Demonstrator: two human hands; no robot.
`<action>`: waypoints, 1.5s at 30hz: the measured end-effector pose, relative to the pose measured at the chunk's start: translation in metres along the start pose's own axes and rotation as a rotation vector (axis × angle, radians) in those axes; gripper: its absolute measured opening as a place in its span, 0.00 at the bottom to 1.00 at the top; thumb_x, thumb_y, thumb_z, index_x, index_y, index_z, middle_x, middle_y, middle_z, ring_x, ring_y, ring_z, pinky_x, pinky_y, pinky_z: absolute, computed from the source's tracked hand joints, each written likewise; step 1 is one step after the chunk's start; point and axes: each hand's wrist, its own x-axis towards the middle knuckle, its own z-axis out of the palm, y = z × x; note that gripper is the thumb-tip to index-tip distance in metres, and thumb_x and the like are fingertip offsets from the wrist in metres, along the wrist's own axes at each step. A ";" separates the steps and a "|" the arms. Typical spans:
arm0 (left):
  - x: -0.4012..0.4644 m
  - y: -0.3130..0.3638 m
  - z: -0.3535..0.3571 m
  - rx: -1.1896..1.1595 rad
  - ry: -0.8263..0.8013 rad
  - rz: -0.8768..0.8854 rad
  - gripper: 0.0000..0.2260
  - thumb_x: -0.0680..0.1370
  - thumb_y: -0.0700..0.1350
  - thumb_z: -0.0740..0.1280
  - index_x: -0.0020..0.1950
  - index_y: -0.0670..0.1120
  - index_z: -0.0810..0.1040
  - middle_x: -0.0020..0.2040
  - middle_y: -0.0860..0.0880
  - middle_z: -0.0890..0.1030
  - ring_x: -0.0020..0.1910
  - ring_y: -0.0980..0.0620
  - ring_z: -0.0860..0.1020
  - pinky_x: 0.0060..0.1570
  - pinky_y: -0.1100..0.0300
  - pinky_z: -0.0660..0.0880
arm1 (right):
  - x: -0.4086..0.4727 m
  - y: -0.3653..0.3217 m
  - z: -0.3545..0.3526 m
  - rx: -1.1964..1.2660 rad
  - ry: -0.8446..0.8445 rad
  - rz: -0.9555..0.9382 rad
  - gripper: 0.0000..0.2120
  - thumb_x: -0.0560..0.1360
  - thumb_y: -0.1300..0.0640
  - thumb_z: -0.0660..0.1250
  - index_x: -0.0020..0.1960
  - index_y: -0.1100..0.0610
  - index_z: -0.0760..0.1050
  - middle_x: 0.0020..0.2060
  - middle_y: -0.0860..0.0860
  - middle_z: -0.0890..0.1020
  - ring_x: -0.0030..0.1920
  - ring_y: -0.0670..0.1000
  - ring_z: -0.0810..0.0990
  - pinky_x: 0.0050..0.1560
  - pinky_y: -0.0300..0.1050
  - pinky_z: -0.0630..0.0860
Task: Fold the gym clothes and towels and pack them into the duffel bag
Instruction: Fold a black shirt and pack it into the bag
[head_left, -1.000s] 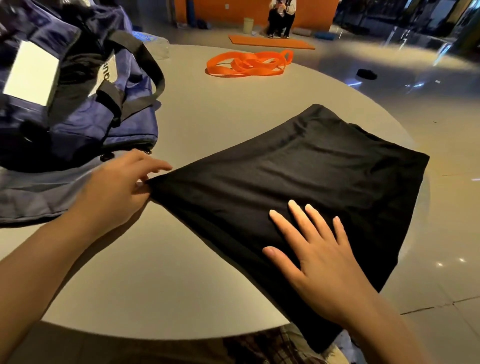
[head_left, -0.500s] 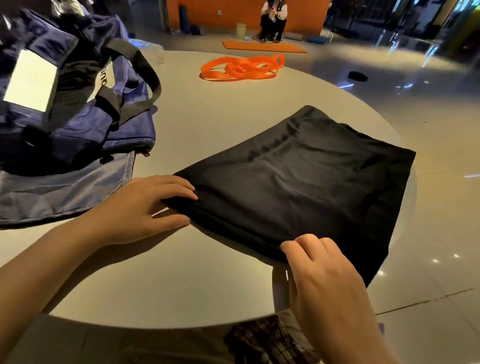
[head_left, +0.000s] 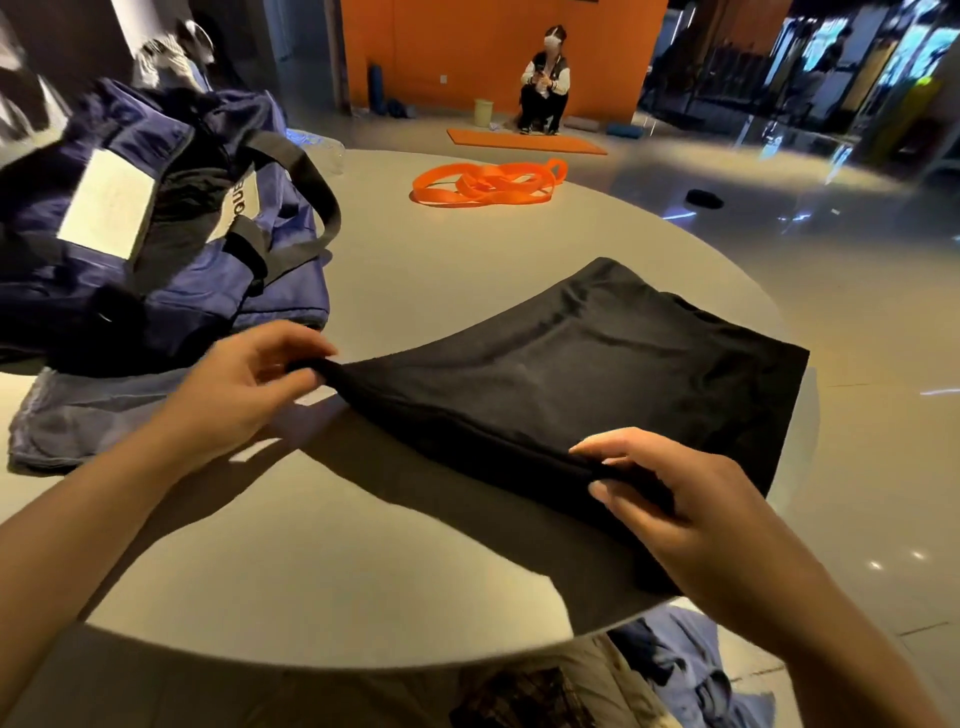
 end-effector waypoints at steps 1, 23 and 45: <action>0.000 0.006 -0.008 -0.156 0.076 -0.024 0.15 0.74 0.35 0.68 0.44 0.58 0.82 0.44 0.60 0.83 0.48 0.61 0.81 0.48 0.70 0.75 | 0.000 -0.005 -0.003 0.143 -0.084 -0.031 0.13 0.74 0.57 0.69 0.53 0.40 0.79 0.47 0.36 0.82 0.51 0.39 0.79 0.52 0.40 0.78; 0.229 0.020 0.149 0.545 -0.151 -0.083 0.12 0.82 0.49 0.59 0.64 0.50 0.75 0.63 0.47 0.77 0.56 0.49 0.75 0.54 0.58 0.69 | 0.096 0.142 -0.046 -0.132 0.240 0.227 0.13 0.78 0.50 0.62 0.62 0.47 0.75 0.56 0.42 0.78 0.53 0.41 0.74 0.52 0.36 0.67; 0.294 0.002 0.183 0.793 -0.298 -0.052 0.03 0.82 0.45 0.59 0.53 0.47 0.70 0.55 0.43 0.76 0.47 0.47 0.72 0.46 0.57 0.66 | 0.105 0.183 -0.036 -0.374 -0.076 0.308 0.34 0.73 0.31 0.32 0.77 0.40 0.45 0.77 0.42 0.44 0.76 0.44 0.39 0.73 0.42 0.37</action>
